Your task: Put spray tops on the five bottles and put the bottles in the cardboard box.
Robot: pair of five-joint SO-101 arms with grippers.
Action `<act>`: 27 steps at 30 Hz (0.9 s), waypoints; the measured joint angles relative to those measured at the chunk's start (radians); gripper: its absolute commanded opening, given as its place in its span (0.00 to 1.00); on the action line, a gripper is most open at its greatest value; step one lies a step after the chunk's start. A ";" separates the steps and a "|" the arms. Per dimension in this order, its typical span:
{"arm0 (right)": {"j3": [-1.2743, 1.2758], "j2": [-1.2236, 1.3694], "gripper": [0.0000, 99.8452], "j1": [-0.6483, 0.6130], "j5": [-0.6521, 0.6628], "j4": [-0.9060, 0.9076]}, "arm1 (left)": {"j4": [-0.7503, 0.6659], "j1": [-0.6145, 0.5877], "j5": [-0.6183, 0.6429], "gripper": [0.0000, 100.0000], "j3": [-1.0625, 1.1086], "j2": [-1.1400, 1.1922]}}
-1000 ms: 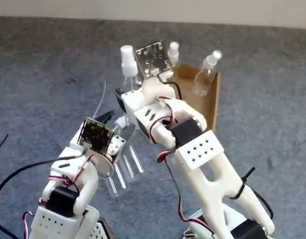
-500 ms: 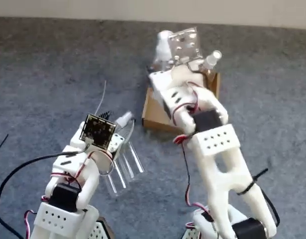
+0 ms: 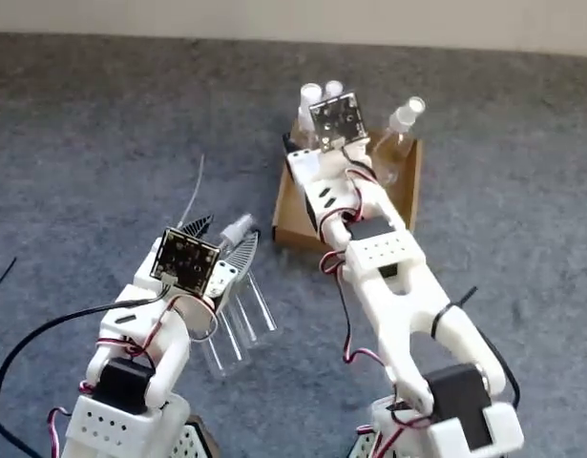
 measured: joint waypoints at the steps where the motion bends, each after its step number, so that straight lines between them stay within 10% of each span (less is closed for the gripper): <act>1: 0.000 0.021 0.00 0.000 0.000 -0.014 | 0.000 0.002 0.000 0.20 0.000 0.000; 27: -0.003 0.278 0.12 0.000 0.000 -0.181 | 0.000 0.002 0.000 0.20 0.000 0.000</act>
